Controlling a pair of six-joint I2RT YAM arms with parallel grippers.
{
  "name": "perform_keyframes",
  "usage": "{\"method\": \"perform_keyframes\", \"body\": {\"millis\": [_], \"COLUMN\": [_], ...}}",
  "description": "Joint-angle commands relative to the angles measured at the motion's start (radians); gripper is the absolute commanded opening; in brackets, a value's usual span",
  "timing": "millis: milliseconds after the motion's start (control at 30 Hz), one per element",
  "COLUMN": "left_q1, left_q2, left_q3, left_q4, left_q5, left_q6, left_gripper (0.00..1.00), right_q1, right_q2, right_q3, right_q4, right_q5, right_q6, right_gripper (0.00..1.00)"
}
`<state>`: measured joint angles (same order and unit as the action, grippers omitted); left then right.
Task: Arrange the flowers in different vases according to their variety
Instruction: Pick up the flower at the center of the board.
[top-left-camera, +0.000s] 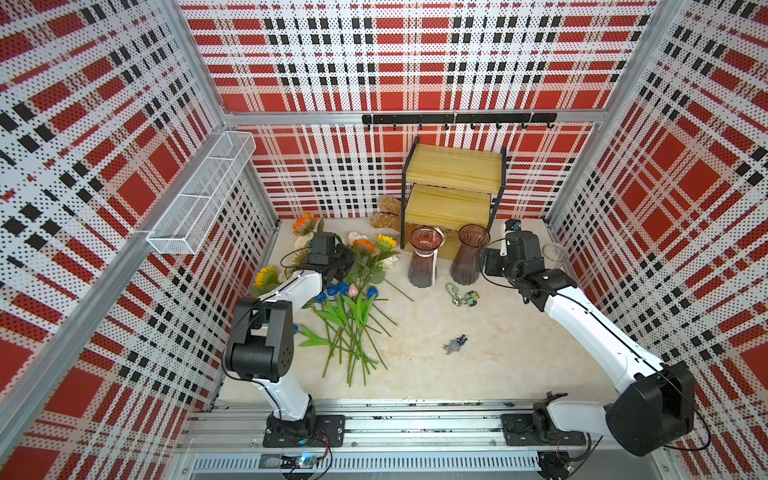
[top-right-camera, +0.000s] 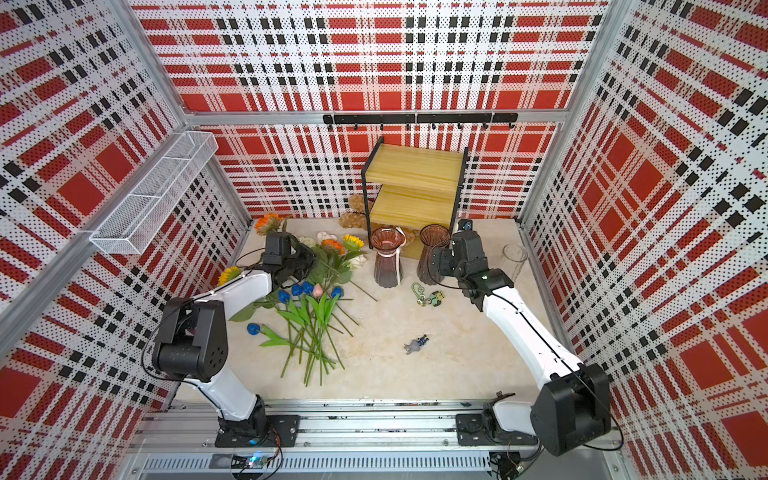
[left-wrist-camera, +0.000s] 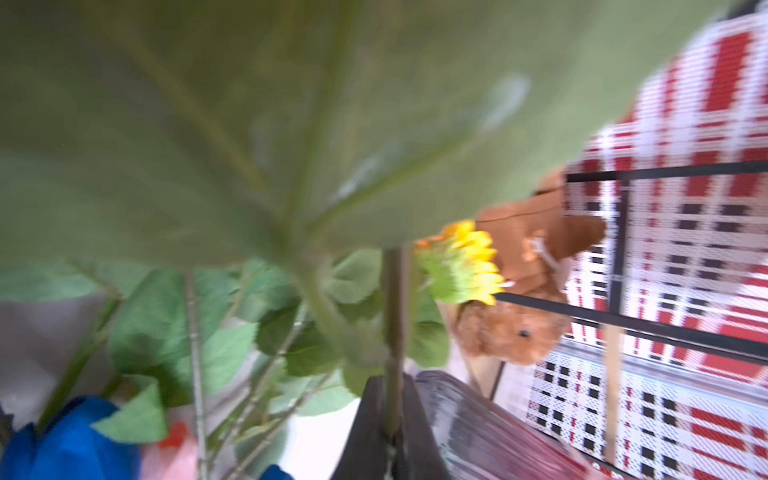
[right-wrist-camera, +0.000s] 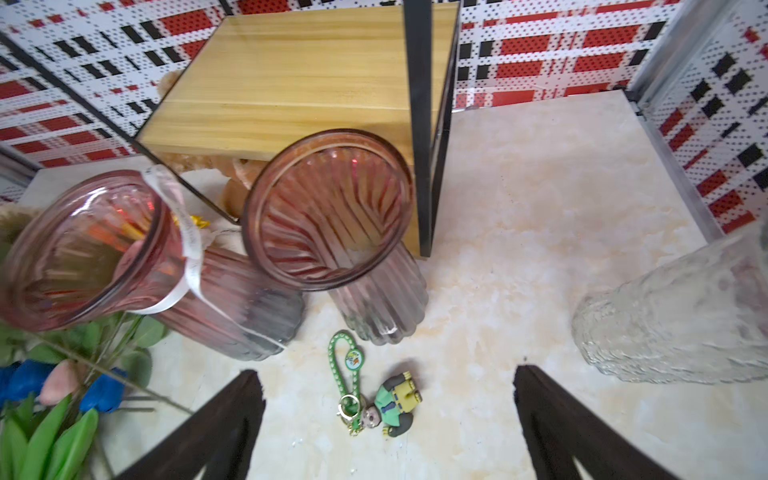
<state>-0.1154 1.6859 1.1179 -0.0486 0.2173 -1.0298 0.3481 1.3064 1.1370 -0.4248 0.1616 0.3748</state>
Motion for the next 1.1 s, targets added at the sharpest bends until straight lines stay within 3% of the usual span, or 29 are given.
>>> {"method": "perform_keyframes", "body": {"millis": [0,167,400,800,1067], "left_q1": [-0.026,-0.111,-0.23,-0.341,-0.348], "left_q2": [-0.061,-0.104,-0.177,-0.279,-0.282], "left_q3": [0.068,0.184,0.255,0.229,0.215], "left_q4": [-0.112,-0.272,-0.368,-0.386,-0.387], "left_q5": [-0.044,-0.11,-0.13,-0.19,-0.206], "left_q6": [0.087,0.212,0.333,0.43,0.439], "left_gripper": [0.0,0.0,0.0,0.0,0.0], "right_q1": [0.062,0.199,0.288,0.321,0.341], "right_q2": [0.009,0.078,0.221,0.429,0.445], "right_q3": [0.07,0.217,0.373,0.56,0.572], "right_q4": [-0.04,-0.105,-0.14,-0.187,-0.16], "right_q5": [-0.082,-0.109,-0.252,-0.382,-0.43], "right_q6": [-0.037,-0.094,-0.136,-0.152,-0.134], "right_gripper": [1.0,1.0,0.97,0.85,0.86]}}
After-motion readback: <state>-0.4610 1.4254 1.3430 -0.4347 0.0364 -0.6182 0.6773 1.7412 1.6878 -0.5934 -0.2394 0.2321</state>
